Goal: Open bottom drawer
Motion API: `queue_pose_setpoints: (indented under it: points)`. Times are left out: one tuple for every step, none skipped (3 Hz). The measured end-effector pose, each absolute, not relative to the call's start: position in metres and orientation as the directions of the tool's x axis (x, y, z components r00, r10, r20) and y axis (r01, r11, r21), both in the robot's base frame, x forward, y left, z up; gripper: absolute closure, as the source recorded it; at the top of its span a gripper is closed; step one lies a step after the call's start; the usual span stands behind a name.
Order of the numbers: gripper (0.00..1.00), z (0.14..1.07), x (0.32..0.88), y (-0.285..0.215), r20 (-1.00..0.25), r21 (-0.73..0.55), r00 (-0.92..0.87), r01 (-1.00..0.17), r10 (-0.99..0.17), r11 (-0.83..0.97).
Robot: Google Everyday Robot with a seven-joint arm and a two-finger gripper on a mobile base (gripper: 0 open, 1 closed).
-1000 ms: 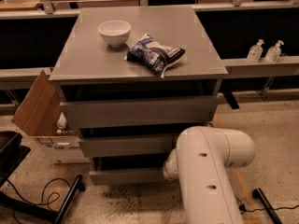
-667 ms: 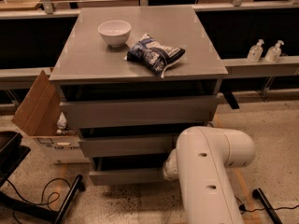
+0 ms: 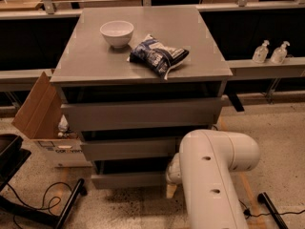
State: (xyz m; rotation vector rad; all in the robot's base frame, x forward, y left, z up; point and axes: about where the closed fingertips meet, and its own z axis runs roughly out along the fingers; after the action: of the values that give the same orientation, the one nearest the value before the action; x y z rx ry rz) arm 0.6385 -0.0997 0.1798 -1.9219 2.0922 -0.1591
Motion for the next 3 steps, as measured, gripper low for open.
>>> queue_pose_setpoints:
  points:
    - [0.00, 0.180, 0.638, -0.100, -0.141, -0.278, -0.064, -0.955, -0.988, 0.101]
    - [0.18, 0.169, 0.627, -0.101, -0.122, -0.236, -0.083, -0.965, -0.989, 0.110]
    - [0.48, 0.154, 0.590, -0.103, -0.036, -0.113, -0.094, -0.989, -0.995, 0.098]
